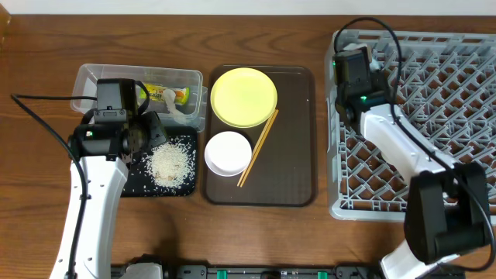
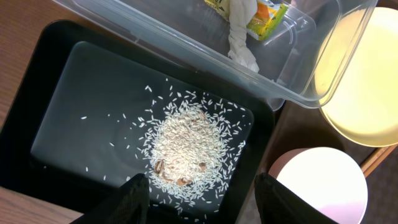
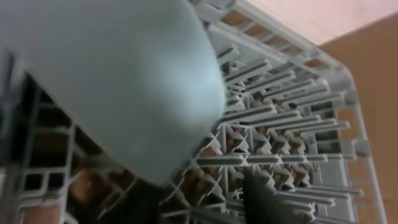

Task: Sort waste into correct bins and load items into the dishwasher rack
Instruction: 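Move the right gripper to the white bowl and grasp its rim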

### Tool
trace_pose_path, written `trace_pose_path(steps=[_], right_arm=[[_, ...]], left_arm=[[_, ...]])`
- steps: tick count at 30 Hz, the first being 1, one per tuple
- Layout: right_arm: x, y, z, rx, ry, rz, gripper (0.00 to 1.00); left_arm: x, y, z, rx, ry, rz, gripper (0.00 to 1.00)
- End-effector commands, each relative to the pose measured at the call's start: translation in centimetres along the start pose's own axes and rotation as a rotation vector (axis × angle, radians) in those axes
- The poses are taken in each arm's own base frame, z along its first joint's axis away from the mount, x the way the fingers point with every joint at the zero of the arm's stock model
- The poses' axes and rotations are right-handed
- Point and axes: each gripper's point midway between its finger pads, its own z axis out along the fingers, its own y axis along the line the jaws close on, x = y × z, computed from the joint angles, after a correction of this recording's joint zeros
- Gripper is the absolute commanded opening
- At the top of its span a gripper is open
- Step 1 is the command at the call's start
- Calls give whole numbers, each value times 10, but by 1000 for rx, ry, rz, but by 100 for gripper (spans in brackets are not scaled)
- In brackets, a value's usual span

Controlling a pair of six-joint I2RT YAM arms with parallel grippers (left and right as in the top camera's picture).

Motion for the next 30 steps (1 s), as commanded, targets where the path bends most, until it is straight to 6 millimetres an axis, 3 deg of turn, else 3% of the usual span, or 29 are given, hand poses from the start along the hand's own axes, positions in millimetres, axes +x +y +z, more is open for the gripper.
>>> trace_pose_path(steps=[1, 6, 11, 18, 24, 26, 30], right_arm=[[-16, 4, -23, -96, -61, 66, 59], [-35, 21, -51, -301, -143, 93, 59], [-49, 89, -115, -820, -225, 83, 52], [-34, 158, -174, -1129, -196, -5, 58], [-11, 206, -192, -1195, -143, -107, 55], [1, 222, -192, -1206, -97, -123, 49], [24, 249, -185, -1198, 21, -107, 49]], left_arm=[[0, 5, 0, -21, -6, -10, 57], [0, 5, 0, -21, -5, -10, 57], [0, 5, 0, -21, -6, -10, 57], [0, 5, 0, -21, -6, -10, 58], [0, 5, 0, -21, -6, -10, 57], [0, 5, 0, -21, -6, -10, 58], [0, 5, 0, -21, -5, -10, 58]])
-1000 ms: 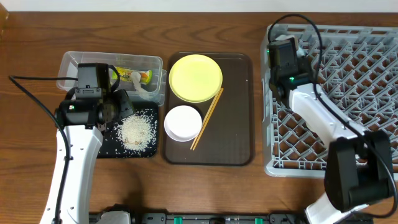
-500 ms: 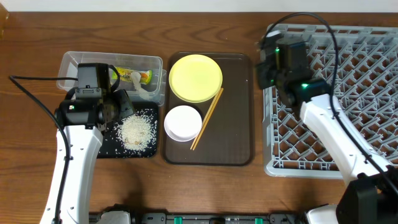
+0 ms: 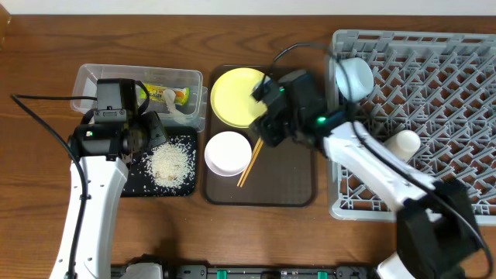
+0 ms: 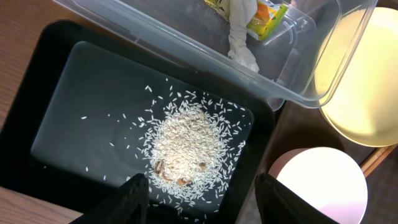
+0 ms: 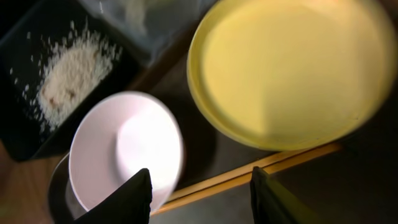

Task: Sort waste into correct bins and load items into the dishwasher rack
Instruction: 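Move the right gripper to the white bowl and grasp its rim, then carry the white bowl into the dish rack and release it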

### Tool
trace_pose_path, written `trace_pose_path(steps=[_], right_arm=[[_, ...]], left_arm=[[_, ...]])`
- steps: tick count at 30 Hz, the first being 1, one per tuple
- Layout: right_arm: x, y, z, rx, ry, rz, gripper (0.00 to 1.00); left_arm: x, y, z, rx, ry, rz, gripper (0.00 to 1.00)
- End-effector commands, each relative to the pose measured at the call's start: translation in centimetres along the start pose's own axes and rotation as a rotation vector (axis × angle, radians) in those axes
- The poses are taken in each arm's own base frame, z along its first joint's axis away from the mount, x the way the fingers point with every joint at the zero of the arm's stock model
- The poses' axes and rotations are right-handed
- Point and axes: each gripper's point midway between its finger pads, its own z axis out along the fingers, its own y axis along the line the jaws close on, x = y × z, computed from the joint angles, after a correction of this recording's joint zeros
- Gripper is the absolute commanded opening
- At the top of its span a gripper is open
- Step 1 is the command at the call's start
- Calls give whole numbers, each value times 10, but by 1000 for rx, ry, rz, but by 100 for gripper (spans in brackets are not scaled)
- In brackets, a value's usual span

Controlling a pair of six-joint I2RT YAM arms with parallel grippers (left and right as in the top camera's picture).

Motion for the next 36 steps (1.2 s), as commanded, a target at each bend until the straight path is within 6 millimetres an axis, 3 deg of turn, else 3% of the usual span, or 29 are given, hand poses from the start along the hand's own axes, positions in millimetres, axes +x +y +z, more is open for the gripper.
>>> trace_pose_path(steps=[1, 4, 11, 18, 24, 30, 36], right_arm=[[19, 8, 23, -14, 70, 81, 48], [31, 15, 39, -23, 109, 84, 46], [57, 10, 62, 77, 190, 100, 44], [58, 3, 64, 137, 186, 127, 16], [57, -8, 61, 198, 180, 126, 1], [22, -34, 26, 327, 65, 127, 1], [-30, -67, -55, 449, -139, 130, 1]], left_arm=[[0, 5, 0, -21, -5, -11, 58], [0, 5, 0, -21, -5, -11, 58], [0, 5, 0, -21, -5, -11, 58], [0, 5, 0, -21, -5, -11, 58], [0, 5, 0, -21, -5, -11, 58], [0, 5, 0, -21, -5, -11, 58], [0, 5, 0, -21, -5, -11, 58]])
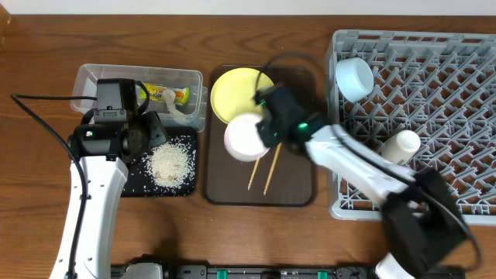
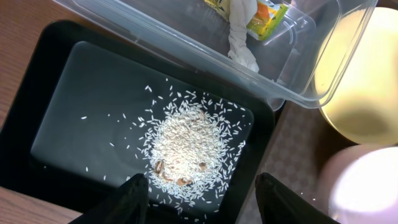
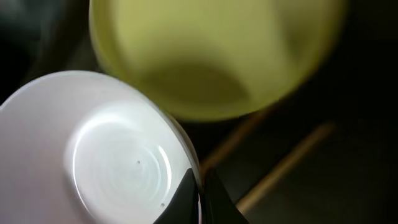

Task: Sort waste into correct bins and load items into the dishwasher rack
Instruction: 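Carry the white bowl into the dish rack and release it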

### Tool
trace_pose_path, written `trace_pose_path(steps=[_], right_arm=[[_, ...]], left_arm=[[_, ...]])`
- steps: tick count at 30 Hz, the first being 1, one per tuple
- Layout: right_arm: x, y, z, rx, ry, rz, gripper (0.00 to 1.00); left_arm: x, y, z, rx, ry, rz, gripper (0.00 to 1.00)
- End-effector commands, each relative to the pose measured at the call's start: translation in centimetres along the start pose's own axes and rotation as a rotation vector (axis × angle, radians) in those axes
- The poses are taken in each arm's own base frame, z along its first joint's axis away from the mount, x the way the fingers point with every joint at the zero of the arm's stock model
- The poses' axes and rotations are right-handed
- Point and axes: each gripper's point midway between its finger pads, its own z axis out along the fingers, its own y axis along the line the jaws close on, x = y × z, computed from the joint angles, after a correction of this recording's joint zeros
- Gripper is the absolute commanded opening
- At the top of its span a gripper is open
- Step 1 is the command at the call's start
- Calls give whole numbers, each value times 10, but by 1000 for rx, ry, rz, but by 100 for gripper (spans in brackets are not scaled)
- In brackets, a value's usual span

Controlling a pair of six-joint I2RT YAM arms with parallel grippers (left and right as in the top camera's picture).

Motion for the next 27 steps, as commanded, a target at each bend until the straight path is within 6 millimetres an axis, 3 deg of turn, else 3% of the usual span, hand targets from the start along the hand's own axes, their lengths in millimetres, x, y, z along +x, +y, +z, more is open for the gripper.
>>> trace_pose_path(steps=[1, 7, 15, 21, 27], right_arm=[[-49, -52, -56, 142, -179, 30, 1], [-73, -151, -110, 446, -288, 18, 1], [-79, -263, -164, 843, -268, -116, 1], [-80, -316, -207, 1091, -244, -151, 1], [-73, -360, -226, 1285, -222, -95, 1]], left_arm=[[-1, 5, 0, -21, -6, -10, 58], [0, 5, 1, -22, -3, -10, 58], [-1, 5, 1, -21, -5, -10, 58], [-1, 5, 1, -21, -6, -10, 58], [-1, 5, 1, -21, -5, -10, 58]])
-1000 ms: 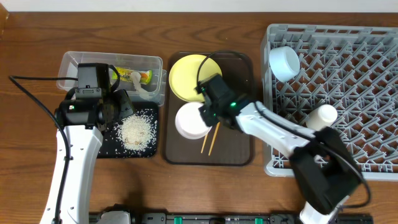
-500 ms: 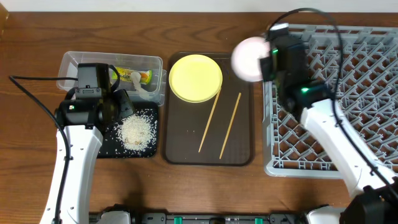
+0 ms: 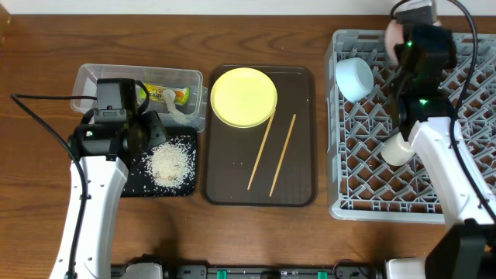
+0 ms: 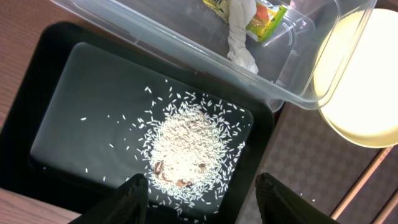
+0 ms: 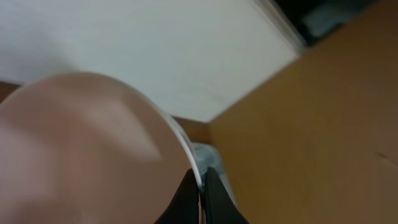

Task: Sort waste into correct bins and load items into the dishwasher rack
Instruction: 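Carry the white bowl into the dish rack and release it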

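Note:
My right gripper (image 5: 200,186) is shut on the rim of the white bowl (image 5: 87,149), held up over the far left corner of the grey dishwasher rack (image 3: 465,116); overhead, the bowl (image 3: 393,31) peeks out beside the wrist. A yellow plate (image 3: 244,97) and two chopsticks (image 3: 263,151) lie on the brown tray (image 3: 298,194). My left gripper (image 4: 202,202) hangs open over the black tray (image 4: 56,93) with its heap of rice (image 4: 186,146).
A pale blue cup (image 3: 354,77) and a white cup (image 3: 395,149) sit in the rack. The clear bin (image 3: 93,81) behind the black tray holds a wrapper and a crumpled tissue (image 4: 239,37). Wooden table lies all around.
My right gripper has gone from above the brown tray to over the rack's far left corner, with the white bowl still in it. The left arm has not moved.
My right gripper was in the rack at the pale blue cup. Then it hung open over the brown tray near the white bowl. Then it was shut on the bowl's rim, lifted off the tray, and the chopsticks lay apart. Now the bowl is over the rack.

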### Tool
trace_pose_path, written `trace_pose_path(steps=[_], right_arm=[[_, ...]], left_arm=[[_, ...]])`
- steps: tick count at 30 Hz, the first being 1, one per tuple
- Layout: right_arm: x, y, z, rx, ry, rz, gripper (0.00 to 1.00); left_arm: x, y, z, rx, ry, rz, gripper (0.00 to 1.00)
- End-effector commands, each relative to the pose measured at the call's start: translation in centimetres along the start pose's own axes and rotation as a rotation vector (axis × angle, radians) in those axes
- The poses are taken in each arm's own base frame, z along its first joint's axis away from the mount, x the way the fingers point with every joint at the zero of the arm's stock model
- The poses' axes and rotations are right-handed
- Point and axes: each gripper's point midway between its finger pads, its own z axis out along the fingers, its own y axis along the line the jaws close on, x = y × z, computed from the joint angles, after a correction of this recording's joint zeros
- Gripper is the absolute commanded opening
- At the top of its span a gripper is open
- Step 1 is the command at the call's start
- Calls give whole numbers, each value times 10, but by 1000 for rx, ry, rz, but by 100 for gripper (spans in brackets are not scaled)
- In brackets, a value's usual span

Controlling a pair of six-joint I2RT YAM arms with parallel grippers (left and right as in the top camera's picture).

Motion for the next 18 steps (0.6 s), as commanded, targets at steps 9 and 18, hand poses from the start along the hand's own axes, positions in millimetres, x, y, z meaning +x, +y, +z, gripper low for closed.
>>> trace_pose_path(steps=[9, 18], right_arm=[[56, 3, 59, 164, 143, -104, 0], [77, 32, 80, 152, 161, -122, 1]], left_arm=[[0, 5, 1, -23, 0, -11, 58], [1, 4, 1, -15, 4, -11, 58]])
